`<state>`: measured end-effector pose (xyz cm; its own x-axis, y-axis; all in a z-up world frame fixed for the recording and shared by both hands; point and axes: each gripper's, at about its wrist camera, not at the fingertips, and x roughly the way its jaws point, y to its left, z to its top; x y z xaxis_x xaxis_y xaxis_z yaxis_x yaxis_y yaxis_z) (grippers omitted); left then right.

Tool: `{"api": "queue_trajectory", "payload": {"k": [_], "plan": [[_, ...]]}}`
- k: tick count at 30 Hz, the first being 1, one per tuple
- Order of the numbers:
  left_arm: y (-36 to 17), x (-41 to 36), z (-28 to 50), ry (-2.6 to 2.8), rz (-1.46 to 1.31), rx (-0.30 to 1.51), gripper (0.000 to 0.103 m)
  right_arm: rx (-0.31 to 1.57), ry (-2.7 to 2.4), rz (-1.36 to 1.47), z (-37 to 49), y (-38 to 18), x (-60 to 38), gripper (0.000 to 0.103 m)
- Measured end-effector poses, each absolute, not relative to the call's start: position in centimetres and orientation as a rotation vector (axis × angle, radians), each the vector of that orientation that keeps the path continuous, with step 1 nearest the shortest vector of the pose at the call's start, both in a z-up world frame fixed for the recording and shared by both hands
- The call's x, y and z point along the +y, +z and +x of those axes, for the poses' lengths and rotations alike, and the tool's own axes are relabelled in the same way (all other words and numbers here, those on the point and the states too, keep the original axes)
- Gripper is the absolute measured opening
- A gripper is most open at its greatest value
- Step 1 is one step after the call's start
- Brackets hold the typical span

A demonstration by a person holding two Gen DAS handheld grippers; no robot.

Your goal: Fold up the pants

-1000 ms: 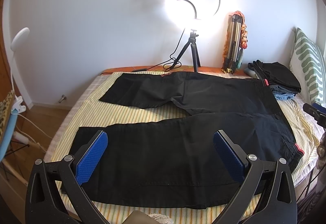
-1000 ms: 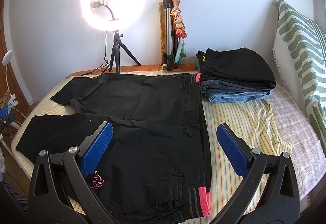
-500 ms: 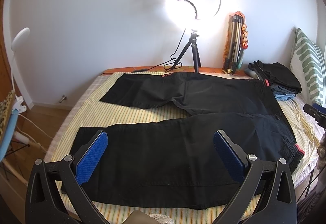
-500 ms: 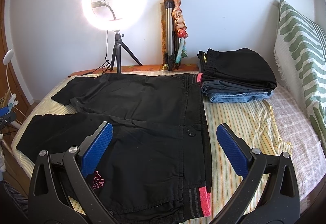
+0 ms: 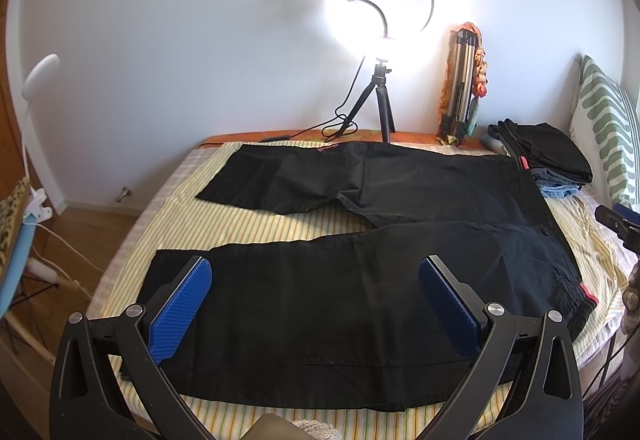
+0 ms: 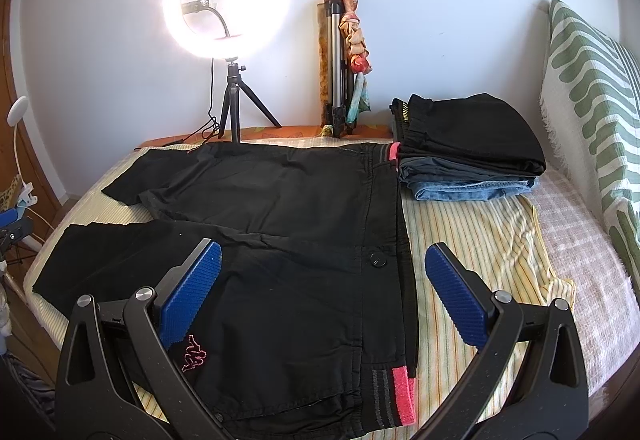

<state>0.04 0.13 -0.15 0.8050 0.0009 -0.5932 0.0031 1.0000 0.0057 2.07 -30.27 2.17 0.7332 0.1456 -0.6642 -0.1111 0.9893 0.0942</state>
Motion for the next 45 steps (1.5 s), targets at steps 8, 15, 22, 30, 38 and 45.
{"api": "queue_trajectory", "payload": {"k": [8, 15, 22, 30, 38, 45], "plan": [[-0.2, 0.1, 0.1, -0.002, 0.007, 0.635, 0.103, 0.736, 0.143, 0.049, 2.1, 2.1, -30.2, 0.103], [-0.2, 0.2, 0.0, -0.001, 0.005, 0.636, 0.103, 0.735, 0.142, 0.049, 2.1, 2.1, -30.1, 0.103], [-0.1, 0.2, 0.0, 0.0, 0.008, 0.634, 0.103, 0.736, 0.144, 0.05, 2.1, 2.1, -30.3, 0.103], [-0.1, 0.2, 0.1, 0.004, 0.009, 0.636, 0.103, 0.735, 0.146, 0.05, 2.1, 2.1, -30.0, 0.103], [-0.2, 0.4, 1.1, -0.036, -0.013, 0.658, 0.103, 0.737, 0.15, 0.077, 2.8, 1.9, -30.0, 0.103], [-0.2, 1.4, 3.6, -0.045, -0.048, 0.69, 0.103, 0.753, 0.213, 0.085, 4.5, 2.8, -30.1, 0.103]]}}
